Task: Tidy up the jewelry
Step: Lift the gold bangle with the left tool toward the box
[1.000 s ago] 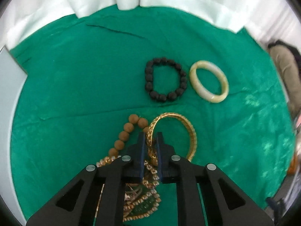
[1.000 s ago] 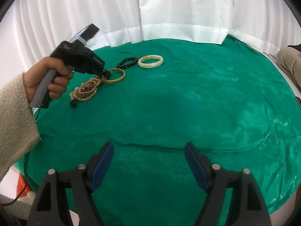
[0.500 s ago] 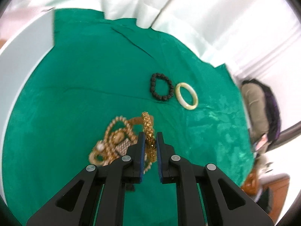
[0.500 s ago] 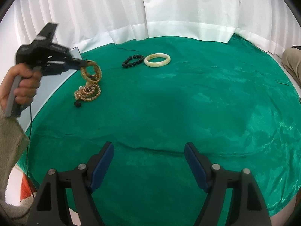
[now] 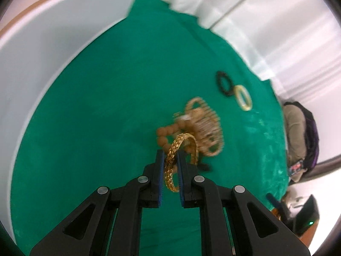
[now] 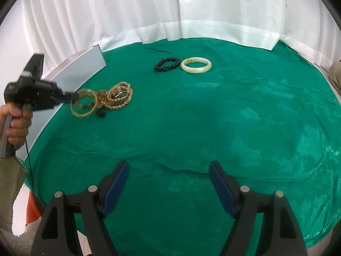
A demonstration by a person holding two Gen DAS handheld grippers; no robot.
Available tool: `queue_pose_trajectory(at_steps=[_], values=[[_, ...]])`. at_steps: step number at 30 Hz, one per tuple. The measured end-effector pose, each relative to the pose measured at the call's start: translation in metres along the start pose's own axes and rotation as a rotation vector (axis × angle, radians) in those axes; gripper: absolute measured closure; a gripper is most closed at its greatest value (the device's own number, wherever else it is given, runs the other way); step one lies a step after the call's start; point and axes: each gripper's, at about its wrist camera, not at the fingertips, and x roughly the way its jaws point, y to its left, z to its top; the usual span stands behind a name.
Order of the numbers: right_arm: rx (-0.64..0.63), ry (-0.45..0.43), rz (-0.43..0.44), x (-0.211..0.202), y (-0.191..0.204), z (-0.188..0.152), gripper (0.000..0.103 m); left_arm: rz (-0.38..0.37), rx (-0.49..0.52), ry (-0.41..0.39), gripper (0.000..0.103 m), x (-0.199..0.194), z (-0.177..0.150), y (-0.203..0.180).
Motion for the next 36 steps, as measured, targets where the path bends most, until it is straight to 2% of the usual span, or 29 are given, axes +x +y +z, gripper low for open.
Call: queue_pose_trajectory(at_steps=[11, 12, 14, 16, 18, 19, 20, 22, 26, 29, 33, 36], values=[[-0.060, 0.001, 0.012, -0.001, 0.020, 0.011, 0.024, 0.014, 0.007, 0.002, 0.093, -0.003, -0.027, 0.014], [-0.067, -0.003, 0.016, -0.002, 0.023, 0.014, 0.024, 0.014, 0.009, 0.004, 0.091, -0.001, -0.028, 0.013], [-0.071, -0.007, 0.028, -0.002, 0.029, 0.017, 0.024, 0.020, 0.021, 0.000, 0.081, 0.002, -0.029, 0.010], [-0.075, -0.011, 0.041, -0.002, 0.035, 0.019, 0.024, 0.033, 0.039, 0.004, 0.081, 0.008, -0.032, 0.005], [-0.089, -0.011, 0.047, -0.004, 0.042, 0.017, 0.024, 0.063, 0.073, -0.005, 0.082, 0.010, -0.035, -0.001], [-0.096, -0.008, 0.048, -0.004, 0.044, 0.016, 0.024, 0.082, 0.096, 0.000, 0.089, 0.011, -0.036, -0.005], [-0.104, -0.004, 0.047, -0.004, 0.046, 0.015, 0.024, 0.086, 0.110, 0.010, 0.092, 0.011, -0.038, -0.007], [-0.113, 0.006, 0.041, -0.004, 0.048, 0.013, 0.024, 0.075, 0.128, 0.026, 0.093, 0.007, -0.043, -0.008], [-0.111, 0.011, 0.042, -0.003, 0.049, 0.014, 0.024, 0.087, 0.157, 0.008, 0.096, -0.007, -0.054, -0.005], [-0.117, 0.017, 0.045, -0.002, 0.053, 0.017, 0.024, 0.069, 0.134, -0.015, 0.097, -0.024, -0.061, 0.003], [-0.143, 0.038, 0.106, 0.002, 0.065, 0.034, 0.024, 0.064, 0.081, -0.084, 0.097, -0.060, -0.072, 0.017], [-0.103, 0.114, 0.251, 0.020, 0.073, 0.059, 0.024, 0.067, 0.044, -0.135, 0.097, -0.081, -0.075, 0.025]])
